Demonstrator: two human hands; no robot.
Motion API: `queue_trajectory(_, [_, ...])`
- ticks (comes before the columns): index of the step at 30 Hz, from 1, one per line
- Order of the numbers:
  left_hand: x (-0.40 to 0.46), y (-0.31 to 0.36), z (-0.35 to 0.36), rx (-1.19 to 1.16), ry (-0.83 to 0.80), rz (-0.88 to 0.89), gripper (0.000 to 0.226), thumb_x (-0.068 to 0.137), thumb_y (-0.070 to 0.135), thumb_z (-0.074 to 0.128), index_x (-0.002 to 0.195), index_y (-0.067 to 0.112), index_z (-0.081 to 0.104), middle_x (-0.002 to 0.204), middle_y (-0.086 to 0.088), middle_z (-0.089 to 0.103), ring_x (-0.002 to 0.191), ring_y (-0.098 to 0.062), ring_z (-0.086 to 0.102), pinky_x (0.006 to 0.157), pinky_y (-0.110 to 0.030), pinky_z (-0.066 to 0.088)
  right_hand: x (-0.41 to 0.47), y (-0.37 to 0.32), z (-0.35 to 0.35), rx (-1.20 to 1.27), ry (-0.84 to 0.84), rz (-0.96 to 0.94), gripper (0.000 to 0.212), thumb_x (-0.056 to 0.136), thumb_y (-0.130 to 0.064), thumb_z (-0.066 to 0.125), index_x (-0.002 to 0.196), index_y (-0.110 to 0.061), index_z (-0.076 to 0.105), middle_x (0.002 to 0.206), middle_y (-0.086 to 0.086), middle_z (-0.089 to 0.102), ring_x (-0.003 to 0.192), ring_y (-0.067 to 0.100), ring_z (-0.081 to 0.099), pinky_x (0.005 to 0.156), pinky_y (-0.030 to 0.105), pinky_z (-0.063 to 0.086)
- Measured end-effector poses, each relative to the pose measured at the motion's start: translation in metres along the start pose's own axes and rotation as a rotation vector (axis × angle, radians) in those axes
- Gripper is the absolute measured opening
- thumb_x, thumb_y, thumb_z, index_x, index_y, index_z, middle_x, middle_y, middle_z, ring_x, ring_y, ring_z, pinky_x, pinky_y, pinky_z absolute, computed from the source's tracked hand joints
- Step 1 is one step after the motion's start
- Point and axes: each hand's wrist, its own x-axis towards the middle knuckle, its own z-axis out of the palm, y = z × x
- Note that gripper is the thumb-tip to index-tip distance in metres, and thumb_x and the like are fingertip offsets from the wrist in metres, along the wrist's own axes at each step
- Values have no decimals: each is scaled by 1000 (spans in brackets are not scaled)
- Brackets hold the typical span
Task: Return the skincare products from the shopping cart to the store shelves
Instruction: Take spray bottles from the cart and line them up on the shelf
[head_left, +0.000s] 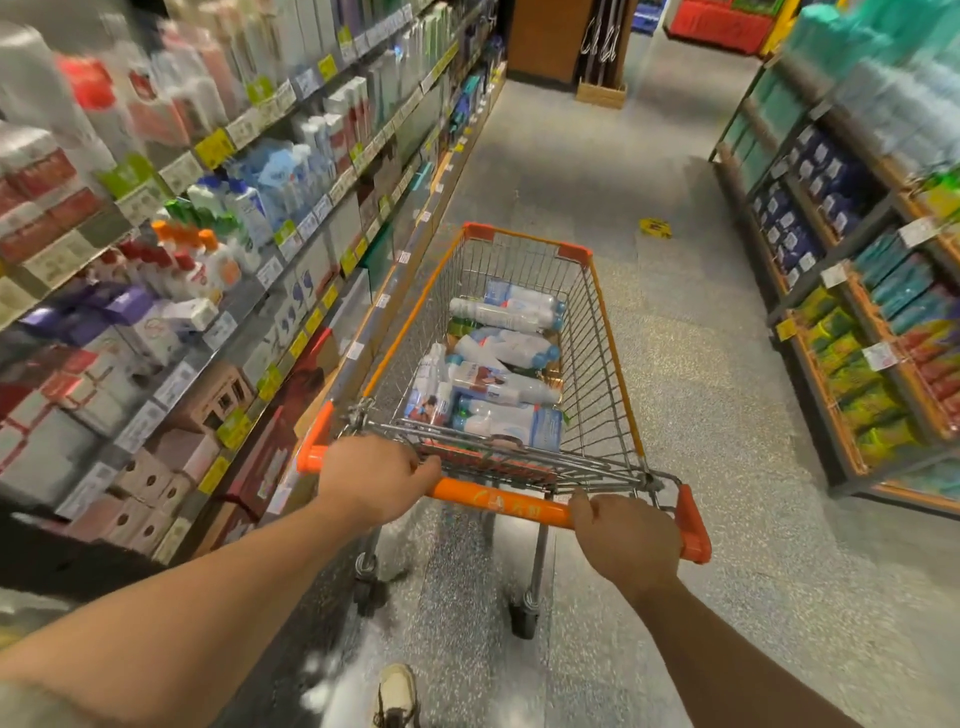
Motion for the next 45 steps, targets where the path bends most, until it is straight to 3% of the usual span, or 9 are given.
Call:
queue_trajectory(6, [48,2,-13,-43,-22,12,65,97,65,27,59,18,50,54,2,53,57,-21,61,51,-26,35,49,1,-5,-39,-14,-5,77,86,-55,-8,89,-30,65,65,-7,44,61,13,48,55,28,26])
queue_trajectory(10, [72,6,-19,-47,-39,-9,63,97,63,24,60,19,50,57,-1,60,60,-21,64,55,-27,41,73,3,-12,7,-35,35,56,100,-50,14,75,-24,56,64,-7,49,58,11,46,60,29,33])
queue_trajectory(14, [86,9,-21,-47,-61,-17,63,100,62,24,61,21,50,56,0,60,58,-20,64,56,-28,44,87,4,-19,69,-42,67,59,103,-53,20,65,-23,53,63,-6,54,63,15,57,69,29,47])
queue_trajectory(18, [94,11,-23,-62,-90,-41,61,100,64,27,60,21,46,54,2,53,53,-20,57,56,-28,45,96,10,-21,129,-60,23,60,104,-53,21,69,-23,59,64,-5,56,65,17,59,66,29,42])
queue_trajectory(23, [95,10,-26,-123,-129,-110,59,99,65,34,78,22,69,61,-1,66,59,-15,66,57,-29,53,97,15,-20,145,-69,-26,64,103,-58,18,74,-24,63,65,-6,58,62,15,58,67,28,44])
queue_trajectory(28, [99,13,-31,-166,-208,-162,51,97,71,36,87,36,71,67,7,68,65,-9,65,64,-27,55,100,24,-23,249,-103,-55,57,104,-59,26,78,-24,63,66,-7,56,59,11,51,59,28,34])
queue_trajectory(33, [104,9,-36,-405,-283,-244,53,93,71,37,80,30,69,76,4,70,73,-17,66,73,-35,56,106,29,-27,384,-191,-42,52,100,-63,32,83,-26,65,72,-7,62,71,13,60,69,29,48])
queue_trajectory(36, [104,11,-42,-549,-273,-262,53,85,72,41,79,26,69,77,0,71,73,-19,66,73,-38,55,112,33,-34,527,-236,-30,47,102,-61,39,81,-27,63,70,-7,64,70,9,59,65,29,44])
queue_trajectory(45, [122,36,-64,-877,-164,-268,37,102,45,53,88,19,75,86,-5,75,77,-21,67,79,-44,55,139,30,-39,839,-102,-111,34,102,-47,52,108,-21,73,105,-4,70,95,11,62,81,30,48])
